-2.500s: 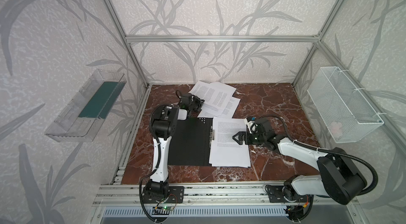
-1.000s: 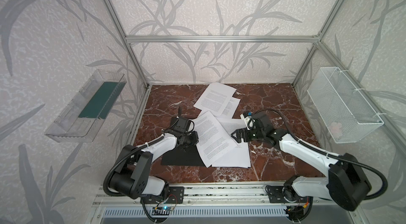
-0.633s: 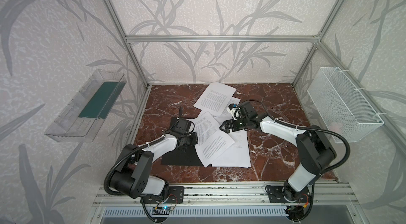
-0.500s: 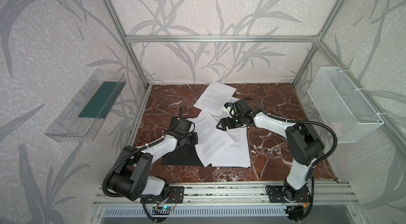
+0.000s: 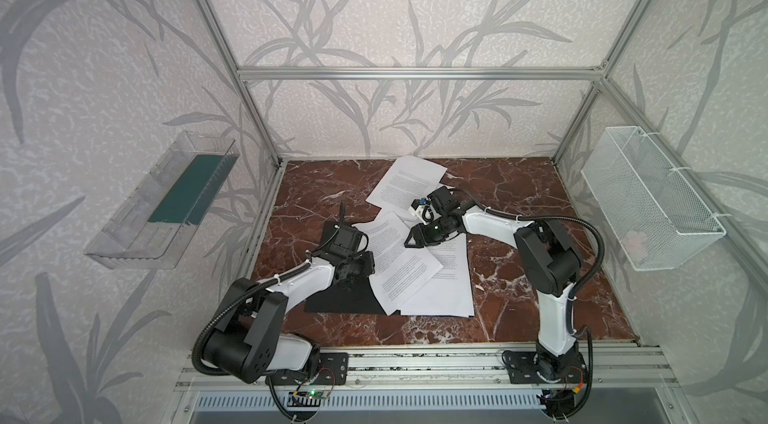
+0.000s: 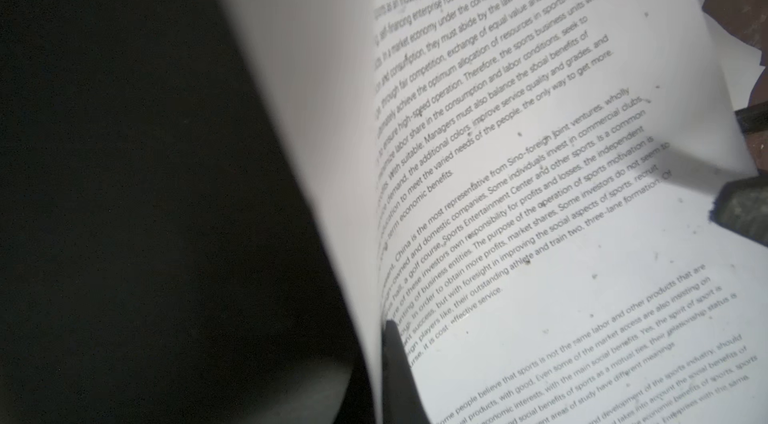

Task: Put the files into the folder

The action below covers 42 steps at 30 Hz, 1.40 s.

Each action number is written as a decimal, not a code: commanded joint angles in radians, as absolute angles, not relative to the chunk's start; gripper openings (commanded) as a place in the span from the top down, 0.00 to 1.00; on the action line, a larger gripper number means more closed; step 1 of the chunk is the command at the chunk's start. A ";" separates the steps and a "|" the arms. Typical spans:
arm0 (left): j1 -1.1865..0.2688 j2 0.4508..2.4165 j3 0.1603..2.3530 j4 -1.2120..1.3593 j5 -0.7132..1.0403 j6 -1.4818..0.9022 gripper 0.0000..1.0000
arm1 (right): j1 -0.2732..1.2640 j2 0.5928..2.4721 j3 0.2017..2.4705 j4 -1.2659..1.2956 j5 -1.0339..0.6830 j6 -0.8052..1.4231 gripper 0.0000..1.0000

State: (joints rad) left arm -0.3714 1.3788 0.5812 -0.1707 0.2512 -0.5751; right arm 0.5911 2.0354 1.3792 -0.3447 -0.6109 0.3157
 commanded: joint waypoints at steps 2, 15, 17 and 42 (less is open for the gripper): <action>-0.375 1.356 0.572 -0.155 0.241 -0.562 1.00 | 0.595 2.033 1.403 -0.366 -0.641 0.335 0.68; -0.380 1.023 0.478 -0.133 0.194 -0.577 0.01 | 0.435 1.494 0.886 -0.183 -0.524 0.490 1.00; -0.383 0.922 0.449 -0.120 0.193 -0.577 0.01 | 0.414 1.402 0.778 -0.191 -0.459 0.490 1.00; -0.481 0.833 0.403 0.001 0.255 -0.557 0.01 | 0.451 1.130 0.431 0.087 -0.245 0.725 1.00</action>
